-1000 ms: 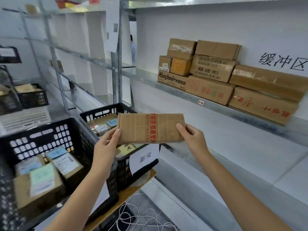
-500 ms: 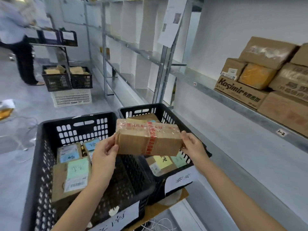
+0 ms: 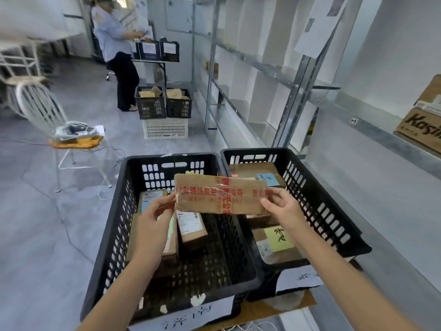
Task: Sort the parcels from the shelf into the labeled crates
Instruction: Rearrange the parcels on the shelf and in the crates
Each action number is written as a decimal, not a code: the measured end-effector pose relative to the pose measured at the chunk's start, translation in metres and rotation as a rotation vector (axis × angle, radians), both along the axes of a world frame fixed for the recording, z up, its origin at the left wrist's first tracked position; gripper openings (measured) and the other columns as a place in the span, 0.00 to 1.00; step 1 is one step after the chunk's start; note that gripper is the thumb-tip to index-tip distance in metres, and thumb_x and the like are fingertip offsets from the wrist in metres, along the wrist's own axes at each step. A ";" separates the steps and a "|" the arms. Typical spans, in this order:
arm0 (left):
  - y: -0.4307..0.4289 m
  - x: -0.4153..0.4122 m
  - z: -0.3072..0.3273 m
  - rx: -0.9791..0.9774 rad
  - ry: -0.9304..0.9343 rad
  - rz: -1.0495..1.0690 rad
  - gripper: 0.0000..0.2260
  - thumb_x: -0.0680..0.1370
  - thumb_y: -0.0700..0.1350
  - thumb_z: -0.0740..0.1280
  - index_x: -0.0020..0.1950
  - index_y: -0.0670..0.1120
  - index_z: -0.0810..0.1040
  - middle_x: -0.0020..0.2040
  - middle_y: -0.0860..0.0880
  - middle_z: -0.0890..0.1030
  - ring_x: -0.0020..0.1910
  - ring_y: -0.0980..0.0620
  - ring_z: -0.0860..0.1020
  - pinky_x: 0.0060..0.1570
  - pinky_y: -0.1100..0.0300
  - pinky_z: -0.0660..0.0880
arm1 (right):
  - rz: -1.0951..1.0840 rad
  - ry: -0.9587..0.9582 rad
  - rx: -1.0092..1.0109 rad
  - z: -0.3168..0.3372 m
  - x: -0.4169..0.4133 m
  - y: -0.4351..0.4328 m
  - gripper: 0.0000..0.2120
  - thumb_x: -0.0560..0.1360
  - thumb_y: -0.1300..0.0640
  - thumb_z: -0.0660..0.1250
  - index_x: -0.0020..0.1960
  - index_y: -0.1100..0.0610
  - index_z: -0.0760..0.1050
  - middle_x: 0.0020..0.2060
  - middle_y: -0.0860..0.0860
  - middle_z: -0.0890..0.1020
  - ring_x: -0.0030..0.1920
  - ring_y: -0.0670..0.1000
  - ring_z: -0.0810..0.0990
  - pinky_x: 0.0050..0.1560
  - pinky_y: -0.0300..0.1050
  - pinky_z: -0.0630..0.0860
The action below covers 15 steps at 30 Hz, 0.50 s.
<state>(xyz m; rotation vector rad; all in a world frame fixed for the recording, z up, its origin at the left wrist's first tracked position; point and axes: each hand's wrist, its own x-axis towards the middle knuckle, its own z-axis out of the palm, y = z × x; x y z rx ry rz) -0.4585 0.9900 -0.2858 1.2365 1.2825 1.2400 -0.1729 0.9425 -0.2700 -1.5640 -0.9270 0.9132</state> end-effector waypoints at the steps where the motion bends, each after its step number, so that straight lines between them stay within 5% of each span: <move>1: 0.001 -0.001 0.000 -0.010 -0.007 0.015 0.13 0.80 0.37 0.65 0.56 0.52 0.83 0.49 0.57 0.85 0.51 0.62 0.81 0.54 0.61 0.76 | 0.027 -0.001 0.006 -0.001 0.000 0.004 0.16 0.77 0.65 0.70 0.61 0.53 0.74 0.58 0.49 0.83 0.57 0.44 0.82 0.60 0.45 0.79; 4: 0.003 0.001 0.001 -0.024 -0.018 0.046 0.12 0.80 0.39 0.64 0.55 0.53 0.83 0.50 0.56 0.85 0.53 0.59 0.81 0.55 0.58 0.77 | 0.108 -0.010 0.014 -0.003 0.002 0.010 0.26 0.76 0.69 0.70 0.70 0.52 0.69 0.57 0.44 0.80 0.60 0.43 0.79 0.56 0.38 0.79; 6: 0.002 0.007 0.004 -0.026 -0.032 0.065 0.12 0.80 0.39 0.64 0.53 0.54 0.83 0.51 0.56 0.85 0.54 0.57 0.81 0.55 0.57 0.76 | 0.150 -0.021 0.010 -0.003 0.009 0.012 0.30 0.74 0.71 0.70 0.69 0.47 0.70 0.56 0.41 0.79 0.62 0.45 0.78 0.60 0.44 0.79; 8: 0.002 0.015 0.006 -0.035 -0.025 0.076 0.12 0.80 0.40 0.64 0.50 0.55 0.83 0.51 0.58 0.85 0.54 0.58 0.81 0.54 0.56 0.77 | 0.177 -0.027 0.014 -0.002 0.019 0.015 0.33 0.73 0.72 0.71 0.68 0.44 0.71 0.58 0.43 0.80 0.61 0.46 0.79 0.59 0.47 0.80; 11: 0.004 0.030 0.009 -0.046 -0.030 0.094 0.10 0.79 0.43 0.64 0.48 0.56 0.83 0.51 0.56 0.85 0.54 0.56 0.82 0.59 0.50 0.77 | 0.192 0.015 0.048 0.003 0.035 0.023 0.36 0.72 0.74 0.71 0.74 0.48 0.69 0.64 0.48 0.78 0.60 0.45 0.80 0.54 0.39 0.81; 15: 0.006 0.055 0.016 -0.062 -0.112 0.120 0.08 0.83 0.44 0.61 0.54 0.48 0.80 0.52 0.50 0.84 0.55 0.53 0.82 0.62 0.49 0.77 | 0.212 0.025 0.127 0.009 0.053 0.034 0.34 0.72 0.73 0.71 0.72 0.49 0.70 0.65 0.48 0.77 0.61 0.44 0.80 0.60 0.39 0.77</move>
